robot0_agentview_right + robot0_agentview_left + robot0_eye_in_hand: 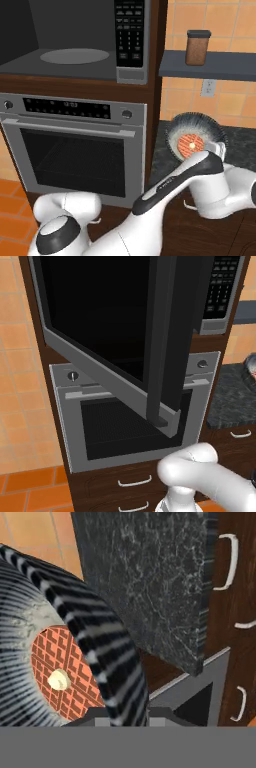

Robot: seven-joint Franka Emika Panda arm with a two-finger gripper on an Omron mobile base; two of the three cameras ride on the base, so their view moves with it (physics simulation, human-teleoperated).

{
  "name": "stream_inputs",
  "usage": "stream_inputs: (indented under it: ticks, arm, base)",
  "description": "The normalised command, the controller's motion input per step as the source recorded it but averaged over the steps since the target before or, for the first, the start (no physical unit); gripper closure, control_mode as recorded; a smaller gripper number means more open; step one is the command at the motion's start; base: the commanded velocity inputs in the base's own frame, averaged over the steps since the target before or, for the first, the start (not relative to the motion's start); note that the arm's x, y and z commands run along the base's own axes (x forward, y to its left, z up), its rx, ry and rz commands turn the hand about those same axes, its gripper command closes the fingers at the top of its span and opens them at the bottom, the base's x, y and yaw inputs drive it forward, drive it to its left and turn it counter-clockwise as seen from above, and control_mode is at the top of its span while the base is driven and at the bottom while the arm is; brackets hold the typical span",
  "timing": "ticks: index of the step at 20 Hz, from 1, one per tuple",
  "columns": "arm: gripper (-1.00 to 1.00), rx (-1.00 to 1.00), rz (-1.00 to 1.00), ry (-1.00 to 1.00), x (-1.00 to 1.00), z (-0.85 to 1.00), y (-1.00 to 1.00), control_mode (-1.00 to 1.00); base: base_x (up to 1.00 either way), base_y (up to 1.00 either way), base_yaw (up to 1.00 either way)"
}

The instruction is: Open the microwave, place the bowl with waffle inside the microwave, then close the microwave door and turn it on.

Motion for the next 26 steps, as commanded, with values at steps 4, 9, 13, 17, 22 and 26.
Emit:
stream_inputs:
  ticks: [4, 9, 13, 17, 22, 26]
  arm:
    - [1.0, -0.01, 0.01, -0.4, -1.0, 0.9, 0.49, -1.0]
    - [1.0, -0.09, 0.01, -0.41, -1.0, 0.81, 0.86, -1.0]
    - [1.0, -0.11, 0.0, -0.29, -1.0, 0.84, 1.0, -1.0]
    - [1.0, -0.09, 0.01, -0.09, -0.98, 0.96, 1.0, -1.0]
    - [1.0, -0.21, 0.13, 0.28, -0.76, 0.71, 0.99, -1.0]
    - [1.0, -0.35, 0.35, 0.6, -0.18, 0.26, 1.0, -1.0]
  base:
    - [0.0, 0.0, 0.0]
    - [0.0, 0.0, 0.0]
    - [0.0, 0.0, 0.0]
    - [0.0, 0.0, 0.0]
    - [0.0, 0.0, 0.0]
    - [0.0, 0.0, 0.0]
